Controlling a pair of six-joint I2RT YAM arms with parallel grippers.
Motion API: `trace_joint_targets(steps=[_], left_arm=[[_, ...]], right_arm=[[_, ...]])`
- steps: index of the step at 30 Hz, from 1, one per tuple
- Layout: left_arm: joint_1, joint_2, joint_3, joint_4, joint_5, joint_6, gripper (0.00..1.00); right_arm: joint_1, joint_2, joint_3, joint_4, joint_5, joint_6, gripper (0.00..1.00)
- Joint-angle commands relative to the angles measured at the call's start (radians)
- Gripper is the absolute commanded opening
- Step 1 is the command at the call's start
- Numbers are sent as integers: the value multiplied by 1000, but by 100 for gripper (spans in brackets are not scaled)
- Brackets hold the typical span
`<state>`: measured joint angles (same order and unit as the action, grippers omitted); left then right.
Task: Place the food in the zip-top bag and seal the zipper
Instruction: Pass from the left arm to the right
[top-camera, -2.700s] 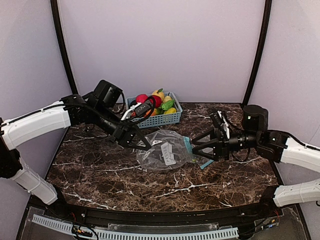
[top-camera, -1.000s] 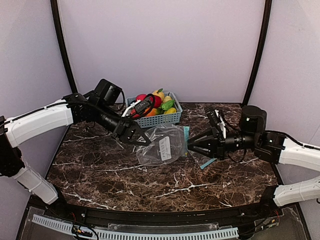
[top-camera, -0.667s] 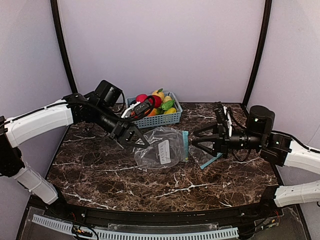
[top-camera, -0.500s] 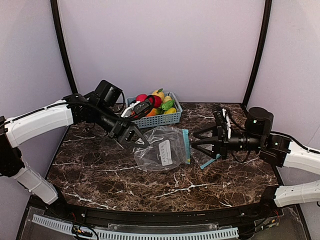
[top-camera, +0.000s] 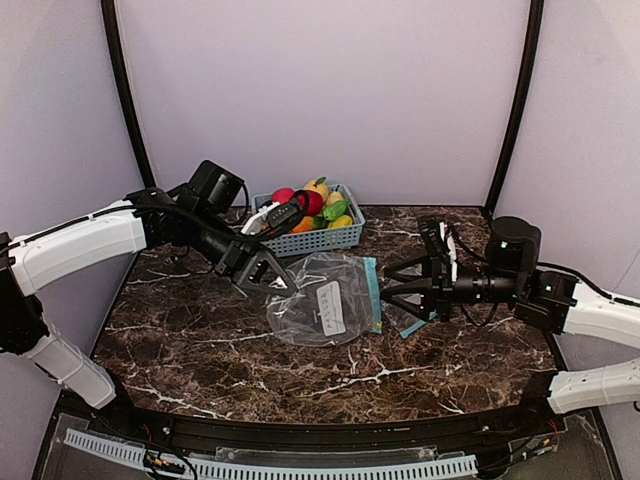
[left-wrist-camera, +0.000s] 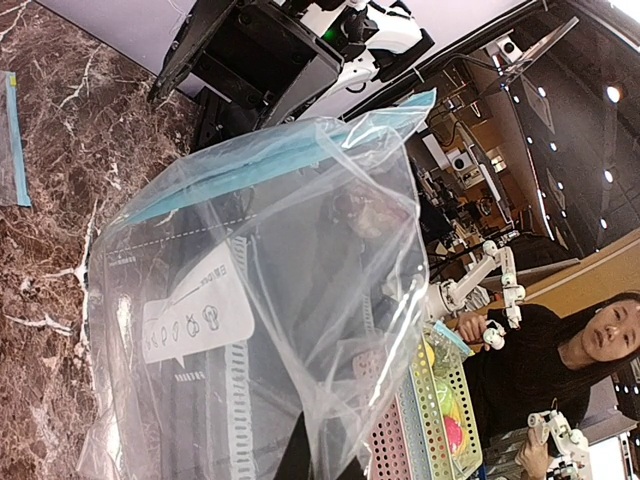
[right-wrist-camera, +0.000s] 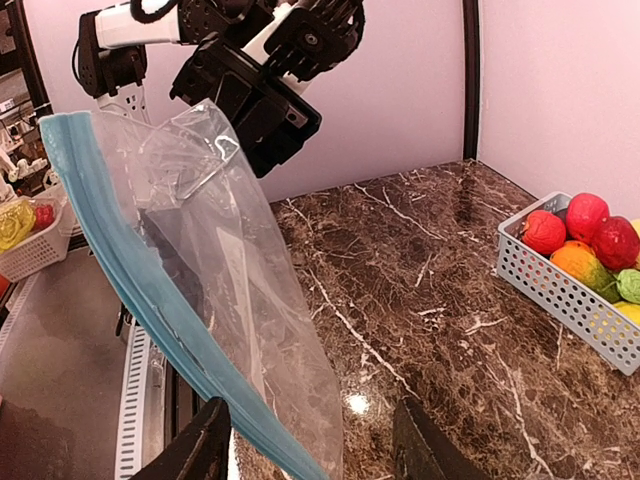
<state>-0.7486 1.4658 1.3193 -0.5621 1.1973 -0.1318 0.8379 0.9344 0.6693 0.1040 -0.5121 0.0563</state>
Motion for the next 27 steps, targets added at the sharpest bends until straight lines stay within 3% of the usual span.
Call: trace_joint_targets(steps=[1, 8, 27], left_arm=[[5, -33, -17, 8, 27, -5, 1], [5, -29, -18, 1, 19, -3, 1], [6, -29, -16, -21, 34, 8, 1]], right_arm=[[6, 12, 23, -2, -23, -29, 54], [6, -10, 11, 19, -44, -18, 61], [6, 46, 54, 4, -29, -49, 62]])
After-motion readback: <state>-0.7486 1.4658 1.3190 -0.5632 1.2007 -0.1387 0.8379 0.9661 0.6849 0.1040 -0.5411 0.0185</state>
